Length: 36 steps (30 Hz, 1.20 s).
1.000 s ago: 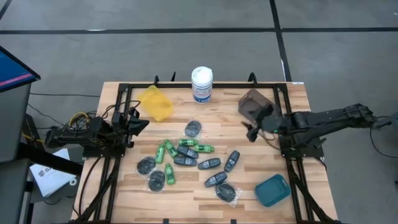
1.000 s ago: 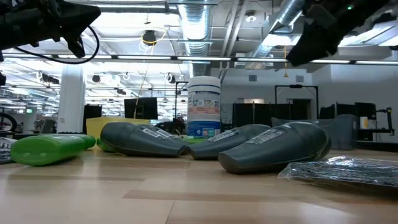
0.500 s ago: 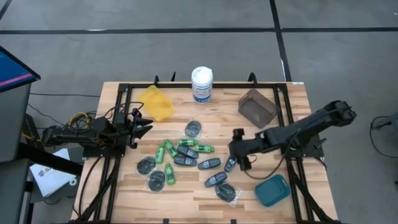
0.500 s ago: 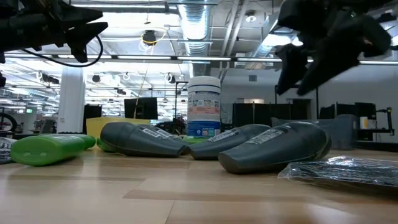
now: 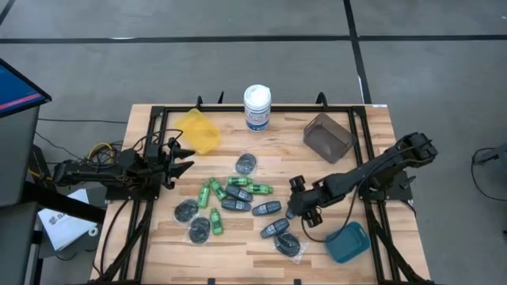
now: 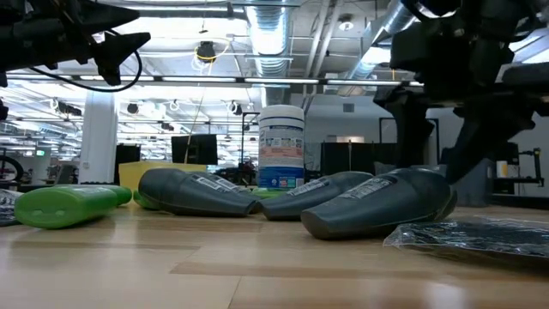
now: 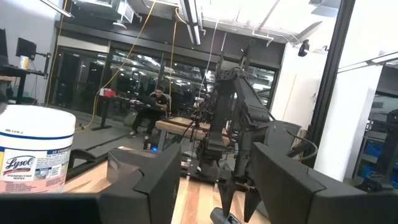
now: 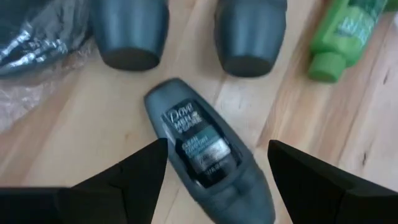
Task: Pick & Place Travel size toiletries
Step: Put the gray deodorant into the black bin
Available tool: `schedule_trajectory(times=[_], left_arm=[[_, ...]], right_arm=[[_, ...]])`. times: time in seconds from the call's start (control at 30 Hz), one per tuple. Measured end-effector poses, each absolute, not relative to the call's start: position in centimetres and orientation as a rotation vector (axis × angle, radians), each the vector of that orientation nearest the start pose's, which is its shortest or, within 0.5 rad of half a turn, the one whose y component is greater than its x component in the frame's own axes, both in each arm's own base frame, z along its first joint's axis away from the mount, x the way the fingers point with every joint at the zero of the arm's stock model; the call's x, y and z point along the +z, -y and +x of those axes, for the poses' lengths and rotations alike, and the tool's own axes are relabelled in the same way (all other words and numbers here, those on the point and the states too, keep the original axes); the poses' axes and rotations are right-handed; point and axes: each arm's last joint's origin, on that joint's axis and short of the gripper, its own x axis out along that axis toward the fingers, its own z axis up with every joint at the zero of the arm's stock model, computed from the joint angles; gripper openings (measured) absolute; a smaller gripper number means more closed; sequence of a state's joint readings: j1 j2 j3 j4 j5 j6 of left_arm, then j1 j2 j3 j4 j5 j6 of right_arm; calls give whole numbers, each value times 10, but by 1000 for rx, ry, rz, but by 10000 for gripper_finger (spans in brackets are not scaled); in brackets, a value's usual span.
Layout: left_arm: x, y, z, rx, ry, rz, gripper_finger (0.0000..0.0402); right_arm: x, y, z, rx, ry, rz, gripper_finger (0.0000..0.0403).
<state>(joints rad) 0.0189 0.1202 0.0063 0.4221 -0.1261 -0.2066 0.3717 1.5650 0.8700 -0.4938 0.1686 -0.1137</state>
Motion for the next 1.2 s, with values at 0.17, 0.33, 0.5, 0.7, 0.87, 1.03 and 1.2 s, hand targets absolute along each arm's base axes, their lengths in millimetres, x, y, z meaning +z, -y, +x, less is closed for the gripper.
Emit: schedule_trajectory(times=[0.17,0.33,0.5,0.7,0.87,1.03,1.2], left_arm=[[196,-6,100,111,325,-221,204],[196,-6,100,111,325,-222,210],[196,-6,101,112,318,-222,211],[196,-6,101,111,314,-228,208],[196,-6,101,111,315,-228,207],[196,-6,101,111,315,-228,204],[196,-6,101,111,315,-229,204]], right_arm=[[161,-96,266,259,-1160,-447,270],[147,-97,267,305,-1214,-487,270],[131,-96,271,292,-1286,-442,270],[129,-94,271,257,-1305,-391,265],[136,-93,269,239,-1278,-376,238],[138,-90,269,196,-1281,-339,199],[138,-88,269,176,-1282,-311,199]])
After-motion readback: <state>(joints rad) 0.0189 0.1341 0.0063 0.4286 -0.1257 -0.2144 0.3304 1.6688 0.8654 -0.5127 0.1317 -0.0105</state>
